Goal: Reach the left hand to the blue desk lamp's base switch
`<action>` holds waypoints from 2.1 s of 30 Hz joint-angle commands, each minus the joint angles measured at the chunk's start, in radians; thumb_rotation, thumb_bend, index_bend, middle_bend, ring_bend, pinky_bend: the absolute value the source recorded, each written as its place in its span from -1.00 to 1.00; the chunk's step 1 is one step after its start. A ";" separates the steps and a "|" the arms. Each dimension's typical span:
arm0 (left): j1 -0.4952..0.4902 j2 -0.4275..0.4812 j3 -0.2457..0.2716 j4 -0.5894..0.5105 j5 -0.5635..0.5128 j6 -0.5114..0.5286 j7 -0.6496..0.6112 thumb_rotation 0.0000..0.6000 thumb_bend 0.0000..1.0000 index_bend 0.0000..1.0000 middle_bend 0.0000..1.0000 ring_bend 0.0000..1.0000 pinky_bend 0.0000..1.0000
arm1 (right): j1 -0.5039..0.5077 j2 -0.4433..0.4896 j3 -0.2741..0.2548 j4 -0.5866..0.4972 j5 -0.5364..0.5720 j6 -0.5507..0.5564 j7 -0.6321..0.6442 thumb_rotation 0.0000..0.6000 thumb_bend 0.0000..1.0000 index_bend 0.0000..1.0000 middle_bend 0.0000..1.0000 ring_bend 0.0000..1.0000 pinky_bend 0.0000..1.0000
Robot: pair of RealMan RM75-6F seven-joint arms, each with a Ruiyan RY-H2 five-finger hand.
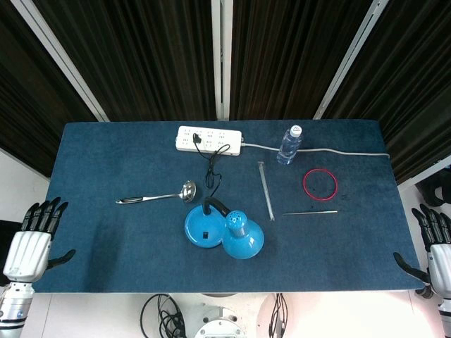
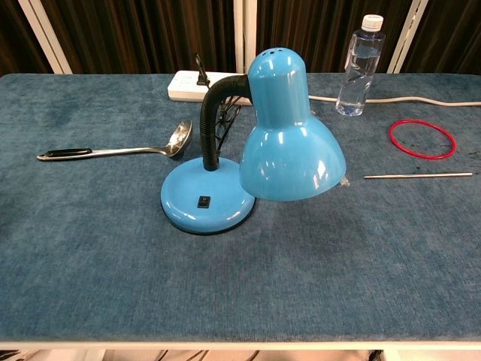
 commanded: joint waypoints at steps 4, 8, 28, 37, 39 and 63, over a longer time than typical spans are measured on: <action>-0.002 0.001 0.002 -0.002 0.003 -0.005 0.004 1.00 -0.87 -0.89 -1.00 -1.00 -1.00 | 0.001 0.001 -0.001 -0.005 -0.003 -0.001 -0.007 1.00 -0.69 -1.00 -1.00 -1.00 -1.00; 0.000 -0.001 0.005 -0.005 0.009 0.000 0.006 1.00 -0.87 -0.89 -1.00 -1.00 -1.00 | 0.000 0.002 -0.001 -0.004 -0.004 0.000 -0.005 1.00 -0.70 -1.00 -1.00 -1.00 -1.00; -0.148 -0.125 0.067 -0.072 0.013 -0.329 0.222 1.00 -0.23 -0.73 0.66 0.62 0.52 | 0.001 -0.001 -0.001 -0.005 -0.003 -0.002 -0.002 1.00 -0.69 -1.00 -1.00 -1.00 -1.00; -0.246 -0.229 0.070 -0.027 0.072 -0.430 0.204 1.00 -0.23 -0.82 0.65 0.62 0.51 | 0.005 -0.002 -0.006 0.001 -0.005 -0.015 0.004 1.00 -0.69 -1.00 -1.00 -1.00 -1.00; -0.261 -0.253 0.074 -0.020 0.080 -0.445 0.202 1.00 -0.23 -0.83 0.65 0.62 0.51 | 0.007 -0.001 -0.004 -0.002 -0.004 -0.016 0.006 1.00 -0.69 -1.00 -1.00 -1.00 -1.00; -0.384 -0.409 0.026 0.044 -0.019 -0.562 0.268 1.00 -0.23 -0.85 0.65 0.62 0.51 | 0.007 -0.001 0.007 0.024 0.019 -0.019 0.051 1.00 -0.69 -1.00 -1.00 -1.00 -1.00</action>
